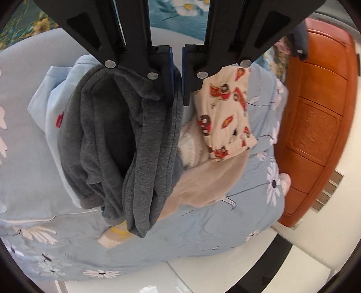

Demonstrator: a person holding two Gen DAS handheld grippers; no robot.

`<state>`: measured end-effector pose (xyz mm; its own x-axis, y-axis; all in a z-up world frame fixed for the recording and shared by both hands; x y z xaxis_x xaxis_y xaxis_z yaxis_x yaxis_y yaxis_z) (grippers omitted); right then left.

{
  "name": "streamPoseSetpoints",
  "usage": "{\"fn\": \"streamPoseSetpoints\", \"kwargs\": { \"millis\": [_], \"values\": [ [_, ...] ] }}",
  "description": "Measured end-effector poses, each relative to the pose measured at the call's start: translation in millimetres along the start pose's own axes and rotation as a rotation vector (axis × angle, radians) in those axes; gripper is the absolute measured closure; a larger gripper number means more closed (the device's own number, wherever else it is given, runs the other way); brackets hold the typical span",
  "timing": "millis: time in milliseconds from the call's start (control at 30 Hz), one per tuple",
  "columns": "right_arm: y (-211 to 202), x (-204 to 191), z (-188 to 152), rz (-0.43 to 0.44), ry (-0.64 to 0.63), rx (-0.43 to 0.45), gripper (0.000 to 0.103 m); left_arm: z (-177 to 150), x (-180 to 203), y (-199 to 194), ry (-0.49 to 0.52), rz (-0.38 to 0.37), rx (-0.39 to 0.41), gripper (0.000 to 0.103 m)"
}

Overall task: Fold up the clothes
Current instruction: 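Grasp the grey sweatshirt with the right gripper and lift it, then carry the hanging grey sweatshirt with the right gripper onto the teal blanket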

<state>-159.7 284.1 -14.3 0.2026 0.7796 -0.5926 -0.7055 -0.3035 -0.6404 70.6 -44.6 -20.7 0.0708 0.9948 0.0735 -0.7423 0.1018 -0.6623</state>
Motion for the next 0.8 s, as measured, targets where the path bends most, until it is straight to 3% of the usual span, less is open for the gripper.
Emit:
{"fn": "streamPoseSetpoints", "kwargs": {
  "millis": [233,500,633,800],
  "values": [
    [-57.4,-78.3,11.4,0.359,0.083,0.047,0.099,19.4,-10.7,-29.1,-0.048,-0.017,0.080,0.000],
    [-195.2,-194.7,24.7,0.703,-0.067,0.159,0.100,43.7,-23.8,-78.9,-0.088,-0.050,0.199,0.000],
    [-243.4,-217.8,3.4,0.737,-0.170,0.213,0.100,46.8,-34.4,-107.4,-0.106,-0.082,0.249,0.000],
    [-251.0,-214.4,-33.8,0.753,-0.120,0.153,0.100,37.7,-51.3,-127.4,-0.124,-0.097,0.265,0.000]
  ]
}}
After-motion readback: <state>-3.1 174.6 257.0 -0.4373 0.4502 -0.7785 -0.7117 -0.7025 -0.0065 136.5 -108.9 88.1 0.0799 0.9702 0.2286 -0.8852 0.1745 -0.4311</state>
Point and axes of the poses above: each gripper's, at about its wrist camera, not at the fingertips, and y roughly the way its jaws point, x to its right, z to its top, the point moved 4 cm from there along y, roughly the way its jaws point, and after that the axes turned 9 degrees about x, right-handed, at the moved point
